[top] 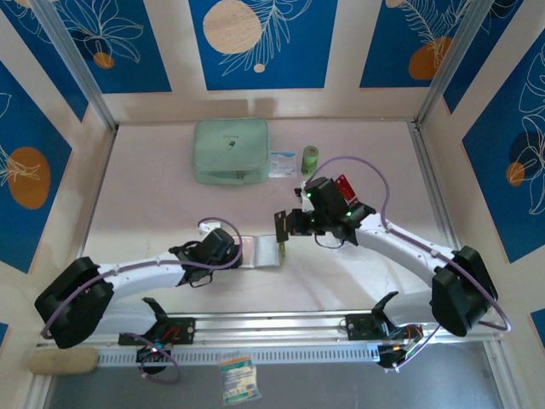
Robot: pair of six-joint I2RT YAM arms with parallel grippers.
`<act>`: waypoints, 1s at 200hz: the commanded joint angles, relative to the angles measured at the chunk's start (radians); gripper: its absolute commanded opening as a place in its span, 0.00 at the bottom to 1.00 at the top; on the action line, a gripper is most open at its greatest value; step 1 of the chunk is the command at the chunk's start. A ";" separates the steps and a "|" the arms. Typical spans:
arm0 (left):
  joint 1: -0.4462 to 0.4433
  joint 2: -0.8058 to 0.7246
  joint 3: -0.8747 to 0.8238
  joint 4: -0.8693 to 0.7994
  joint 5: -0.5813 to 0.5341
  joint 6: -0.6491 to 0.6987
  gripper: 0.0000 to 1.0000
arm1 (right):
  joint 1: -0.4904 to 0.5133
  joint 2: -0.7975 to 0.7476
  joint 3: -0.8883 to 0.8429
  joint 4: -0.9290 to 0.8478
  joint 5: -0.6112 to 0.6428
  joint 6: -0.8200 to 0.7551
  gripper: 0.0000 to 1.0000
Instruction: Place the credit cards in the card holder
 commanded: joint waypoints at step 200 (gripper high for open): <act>0.003 -0.026 -0.004 -0.083 -0.042 -0.040 1.00 | 0.198 0.195 -0.253 0.634 0.175 0.327 0.00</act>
